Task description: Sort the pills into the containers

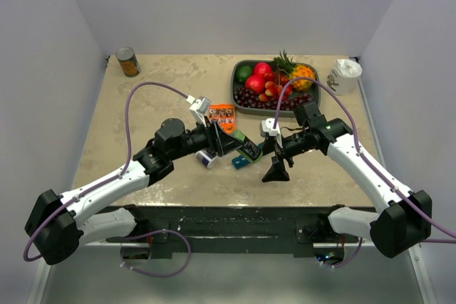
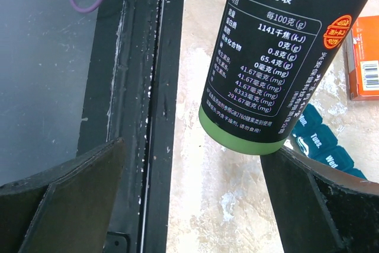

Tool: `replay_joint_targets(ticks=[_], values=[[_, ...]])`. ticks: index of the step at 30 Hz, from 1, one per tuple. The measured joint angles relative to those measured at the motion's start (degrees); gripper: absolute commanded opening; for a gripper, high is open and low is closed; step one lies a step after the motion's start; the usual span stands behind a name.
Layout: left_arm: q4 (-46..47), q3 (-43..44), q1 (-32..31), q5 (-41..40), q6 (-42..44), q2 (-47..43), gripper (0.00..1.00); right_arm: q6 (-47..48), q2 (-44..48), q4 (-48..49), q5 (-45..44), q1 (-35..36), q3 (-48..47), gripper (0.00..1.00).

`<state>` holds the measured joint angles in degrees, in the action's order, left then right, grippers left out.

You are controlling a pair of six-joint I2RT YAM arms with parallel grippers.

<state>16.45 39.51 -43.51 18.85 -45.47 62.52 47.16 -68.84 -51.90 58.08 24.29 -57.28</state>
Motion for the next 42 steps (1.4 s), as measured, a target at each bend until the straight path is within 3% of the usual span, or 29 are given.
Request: replay_joint_targets(ticks=[15, 24, 32, 37, 42], values=[[3.10, -1.01, 0.26, 0.02, -1.73, 0.11, 0.00, -0.31, -0.02, 0.11, 1.25, -0.07, -0.02, 0.99], [4.17, -1.01, 0.20, 0.61, -2.51, 0.59, 0.00, -13.97, -1.09, 9.81, -3.32, -0.04, -0.79, 0.99], [4.72, -1.01, 0.20, -0.17, -3.52, 1.46, 0.00, -24.37, -3.48, 16.11, -1.38, -0.04, -2.56, 0.99], [6.58, -1.84, 0.20, -2.27, -5.38, 2.03, 0.00, -29.77, -5.46, 19.61, 0.42, -0.04, -2.47, 0.91], [7.96, -3.26, 0.20, -3.54, -7.23, 2.03, 0.00, -33.83, -5.90, 23.26, 1.68, -0.04, -2.21, 0.77]])
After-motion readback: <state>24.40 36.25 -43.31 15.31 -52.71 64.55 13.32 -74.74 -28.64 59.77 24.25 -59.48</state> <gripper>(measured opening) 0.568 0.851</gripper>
